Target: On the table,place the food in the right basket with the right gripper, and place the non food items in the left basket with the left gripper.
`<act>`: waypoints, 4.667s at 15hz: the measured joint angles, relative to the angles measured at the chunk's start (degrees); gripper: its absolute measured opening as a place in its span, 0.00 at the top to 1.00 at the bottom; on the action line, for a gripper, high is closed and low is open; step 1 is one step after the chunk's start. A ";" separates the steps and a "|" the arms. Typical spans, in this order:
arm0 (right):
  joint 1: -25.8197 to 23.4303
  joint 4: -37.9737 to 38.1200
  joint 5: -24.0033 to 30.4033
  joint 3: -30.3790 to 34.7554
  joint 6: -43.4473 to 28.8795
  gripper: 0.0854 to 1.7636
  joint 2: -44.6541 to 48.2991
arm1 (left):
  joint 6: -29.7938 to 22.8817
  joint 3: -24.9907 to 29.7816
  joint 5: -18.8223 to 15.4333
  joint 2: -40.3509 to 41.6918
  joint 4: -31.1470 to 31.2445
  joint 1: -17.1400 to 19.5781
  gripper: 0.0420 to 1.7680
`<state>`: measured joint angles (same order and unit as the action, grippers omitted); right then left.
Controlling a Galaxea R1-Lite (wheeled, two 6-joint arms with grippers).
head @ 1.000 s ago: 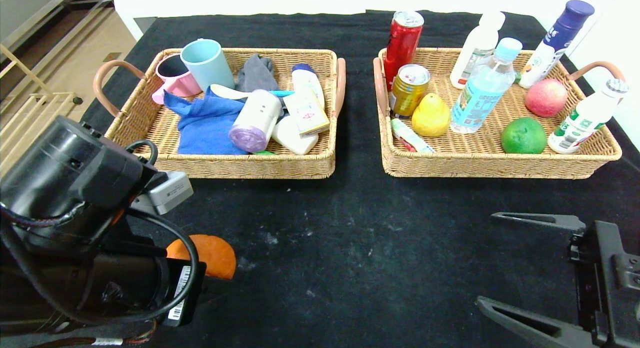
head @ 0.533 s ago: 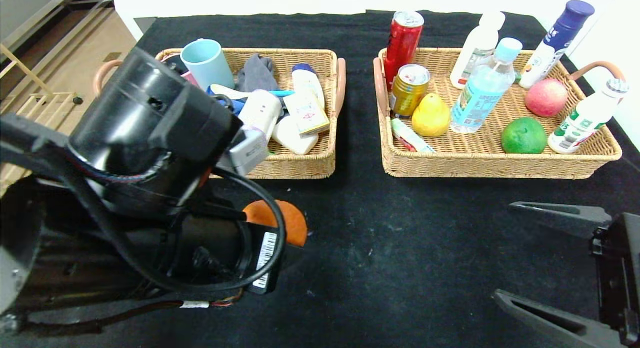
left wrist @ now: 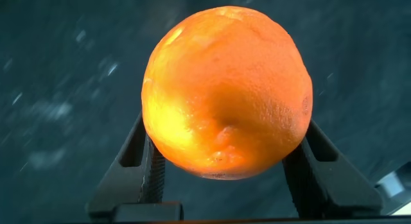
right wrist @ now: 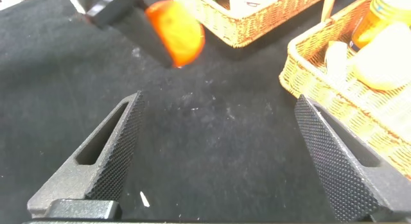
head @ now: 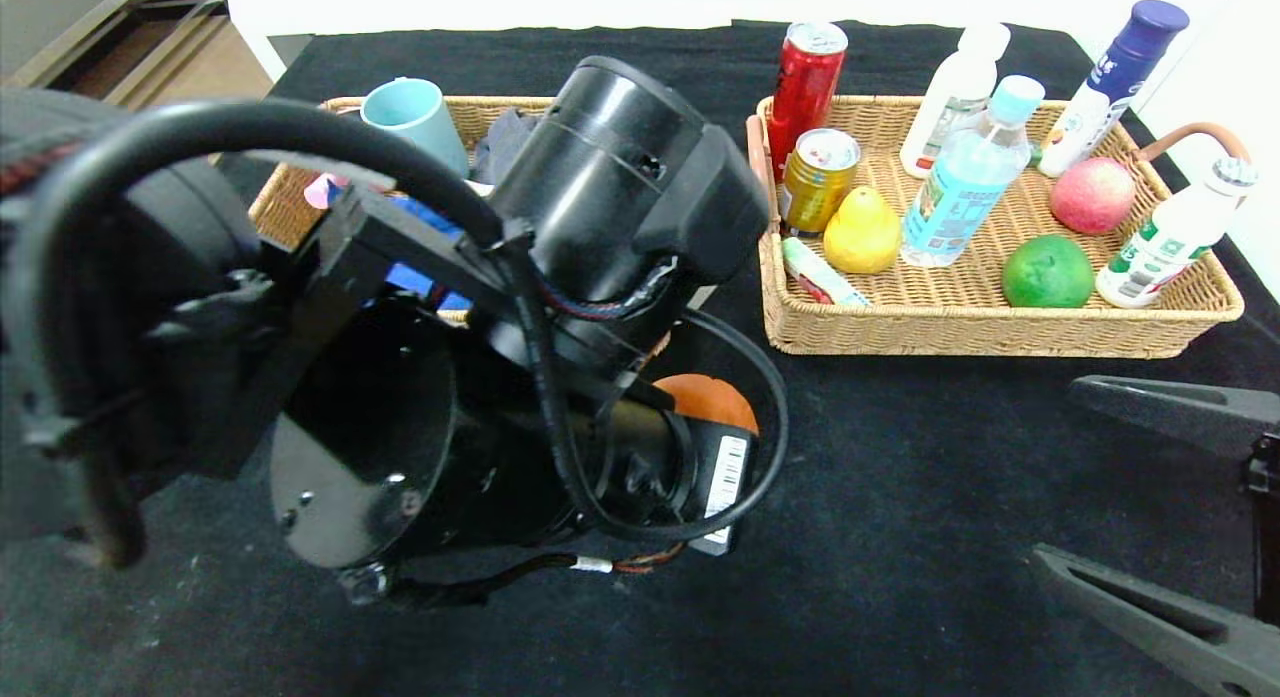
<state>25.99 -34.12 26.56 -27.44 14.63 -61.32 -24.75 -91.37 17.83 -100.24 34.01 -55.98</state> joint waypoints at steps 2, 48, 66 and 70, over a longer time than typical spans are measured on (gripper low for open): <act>-0.17 2.82 -0.02 -1.00 -0.02 0.03 1.49 | -0.06 -3.54 -2.07 -2.79 -0.15 -0.16 0.40; -2.35 7.97 -0.63 -4.11 -1.18 0.03 7.38 | 3.34 1.55 -1.06 0.41 -4.69 -3.67 0.05; -2.40 11.22 -1.18 -5.38 -2.36 0.03 -0.48 | 30.28 51.41 -16.98 30.40 -53.69 15.21 0.04; -1.79 11.12 -2.01 -5.13 -2.45 0.03 -1.17 | 31.42 52.43 -17.20 30.37 -56.69 18.88 0.03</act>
<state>24.20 -23.00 24.55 -32.57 12.18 -62.49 6.67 -38.94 0.63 -69.88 -22.67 -37.10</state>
